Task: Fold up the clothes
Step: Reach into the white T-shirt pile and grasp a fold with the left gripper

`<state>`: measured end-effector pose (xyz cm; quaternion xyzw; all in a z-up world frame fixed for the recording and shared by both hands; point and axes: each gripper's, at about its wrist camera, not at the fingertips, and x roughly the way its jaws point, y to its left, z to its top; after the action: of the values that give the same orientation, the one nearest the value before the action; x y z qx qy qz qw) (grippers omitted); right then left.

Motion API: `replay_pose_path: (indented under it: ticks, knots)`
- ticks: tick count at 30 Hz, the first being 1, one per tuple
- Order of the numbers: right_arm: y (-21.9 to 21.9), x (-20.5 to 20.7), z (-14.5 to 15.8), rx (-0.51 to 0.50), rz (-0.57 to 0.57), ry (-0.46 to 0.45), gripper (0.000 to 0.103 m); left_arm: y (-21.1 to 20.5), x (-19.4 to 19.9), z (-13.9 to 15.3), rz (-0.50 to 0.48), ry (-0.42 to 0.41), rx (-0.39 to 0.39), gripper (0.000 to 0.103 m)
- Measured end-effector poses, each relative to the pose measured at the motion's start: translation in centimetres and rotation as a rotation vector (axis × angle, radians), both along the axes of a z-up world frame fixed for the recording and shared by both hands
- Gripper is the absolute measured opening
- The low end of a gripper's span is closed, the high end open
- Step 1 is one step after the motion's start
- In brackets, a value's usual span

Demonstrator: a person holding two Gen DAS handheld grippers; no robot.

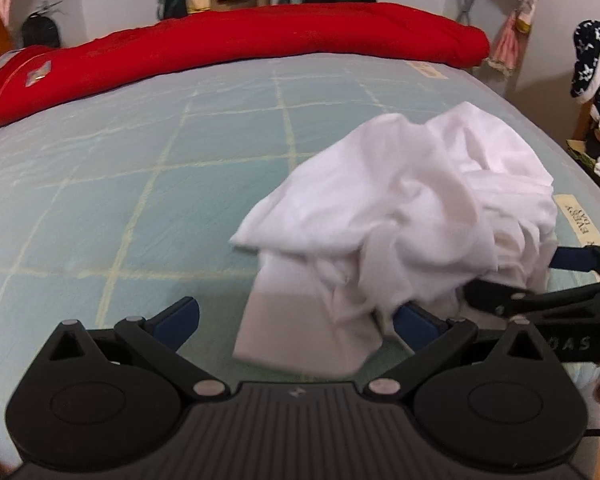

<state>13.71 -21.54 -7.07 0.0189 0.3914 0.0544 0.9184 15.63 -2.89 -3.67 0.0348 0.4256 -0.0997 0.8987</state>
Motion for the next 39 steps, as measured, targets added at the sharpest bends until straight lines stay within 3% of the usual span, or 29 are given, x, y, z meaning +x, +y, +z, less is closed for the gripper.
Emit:
replay_pose_path:
  ticks: [9,14,18,24,28,31,33,36,39]
  knots:
    - [0.3,1.8,-3.4,-0.022,0.059,0.039,0.103,0.6,2.7,-3.5,-0.074,0.088,-0.074,0.103]
    - [-0.4,1.2,-4.1,0.019,0.071,0.007,0.103,1.7,2.2,-4.0,-0.136,0.058,-0.103,0.103]
    - [-0.5,0.7,-4.2,0.014,0.079,-0.02,0.103,2.3,0.9,-4.7,-0.187,-0.012,-0.127,0.103]
    - [-0.5,0.2,-2.5,0.019,0.073,-0.009,0.103,1.5,-0.5,-3.6,-0.251,-0.013,0.045,0.101]
    - [-1.2,-2.0,-0.6,0.025,0.097,-0.049,0.103,3.6,-1.4,-0.6,-0.285,-0.07,0.008,0.098]
    - [-1.7,-3.9,0.6,0.038,0.098,-0.081,0.103,4.4,-1.3,2.1,-0.307,-0.133,0.01,0.082]
    - [-2.0,-4.8,1.2,0.057,0.09,-0.105,0.103,4.1,-0.3,3.8,-0.337,-0.151,0.001,0.054]
    - [-2.2,-5.5,1.9,0.083,0.089,-0.127,0.103,2.7,1.4,6.0,-0.415,-0.164,-0.025,0.05]
    - [-2.5,-5.7,2.2,0.087,0.096,-0.136,0.103,0.7,2.2,6.9,-0.483,-0.231,0.022,0.052]
